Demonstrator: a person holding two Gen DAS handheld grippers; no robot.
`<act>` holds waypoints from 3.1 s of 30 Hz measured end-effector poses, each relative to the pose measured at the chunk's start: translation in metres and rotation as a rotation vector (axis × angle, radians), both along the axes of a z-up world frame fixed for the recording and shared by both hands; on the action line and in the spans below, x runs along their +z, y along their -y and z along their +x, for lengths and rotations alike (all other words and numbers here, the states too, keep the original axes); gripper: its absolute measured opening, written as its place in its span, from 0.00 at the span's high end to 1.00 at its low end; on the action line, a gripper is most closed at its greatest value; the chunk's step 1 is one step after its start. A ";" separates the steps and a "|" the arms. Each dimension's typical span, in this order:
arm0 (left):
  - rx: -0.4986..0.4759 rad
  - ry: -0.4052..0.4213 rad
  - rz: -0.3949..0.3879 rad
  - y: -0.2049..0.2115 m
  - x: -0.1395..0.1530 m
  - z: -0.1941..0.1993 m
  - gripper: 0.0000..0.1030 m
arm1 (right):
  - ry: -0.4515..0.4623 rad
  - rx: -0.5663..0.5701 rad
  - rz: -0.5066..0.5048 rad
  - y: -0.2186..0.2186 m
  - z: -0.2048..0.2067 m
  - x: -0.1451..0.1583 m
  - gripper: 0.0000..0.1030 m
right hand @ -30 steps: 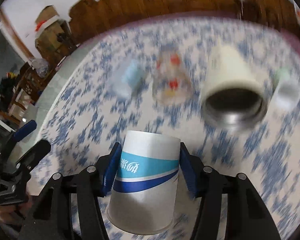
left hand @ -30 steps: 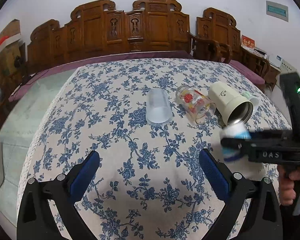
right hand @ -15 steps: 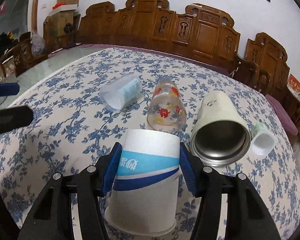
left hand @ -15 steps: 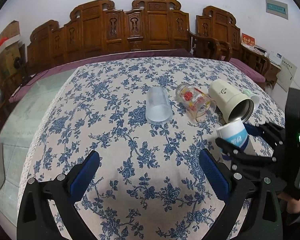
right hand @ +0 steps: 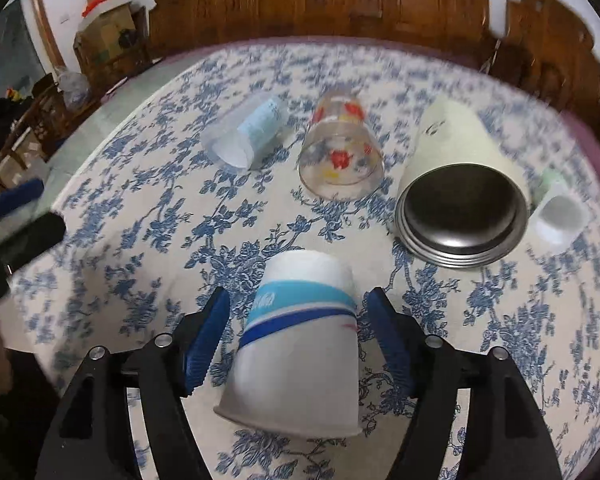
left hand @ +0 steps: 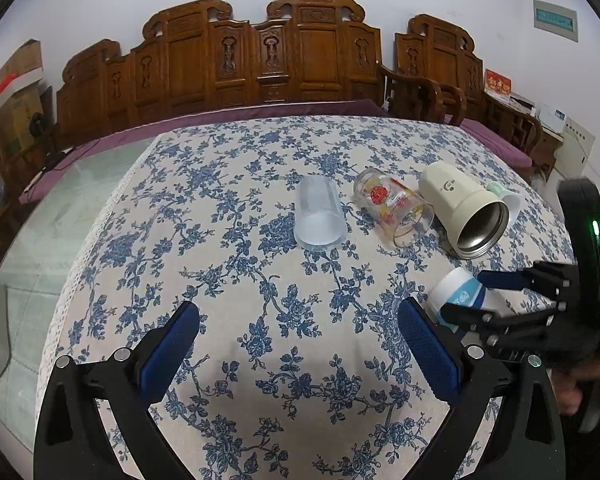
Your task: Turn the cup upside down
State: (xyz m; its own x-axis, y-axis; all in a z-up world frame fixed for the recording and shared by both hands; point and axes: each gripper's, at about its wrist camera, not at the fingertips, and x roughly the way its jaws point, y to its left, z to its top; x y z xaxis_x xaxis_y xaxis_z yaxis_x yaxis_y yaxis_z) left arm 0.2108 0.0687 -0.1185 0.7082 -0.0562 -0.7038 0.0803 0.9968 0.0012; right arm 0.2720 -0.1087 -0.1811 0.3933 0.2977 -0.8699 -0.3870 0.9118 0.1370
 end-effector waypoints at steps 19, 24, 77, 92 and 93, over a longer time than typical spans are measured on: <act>0.002 -0.016 -0.003 -0.001 -0.002 0.001 0.08 | -0.254 0.116 -0.093 -0.026 0.064 -0.001 0.45; 0.001 -0.019 0.001 0.000 -0.003 0.001 0.08 | 0.060 0.034 0.036 -0.012 0.037 0.025 0.45; 0.046 0.109 0.027 0.062 0.074 -0.140 0.08 | 0.488 -0.206 0.132 0.105 -0.193 0.120 0.03; 0.078 0.274 0.002 0.067 0.114 -0.185 0.08 | 0.640 -0.221 0.154 0.111 -0.242 0.167 0.03; 0.078 0.276 0.004 0.067 0.115 -0.185 0.08 | 0.639 -0.223 0.152 0.111 -0.242 0.167 0.03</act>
State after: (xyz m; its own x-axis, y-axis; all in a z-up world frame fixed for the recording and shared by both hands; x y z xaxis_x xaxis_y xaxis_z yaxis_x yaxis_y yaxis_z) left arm 0.0256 0.0019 -0.0038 0.8752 0.0084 -0.4836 -0.0007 0.9999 0.0160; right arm 0.0300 -0.2193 -0.0136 0.8805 0.2505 -0.4025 -0.2398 0.9677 0.0776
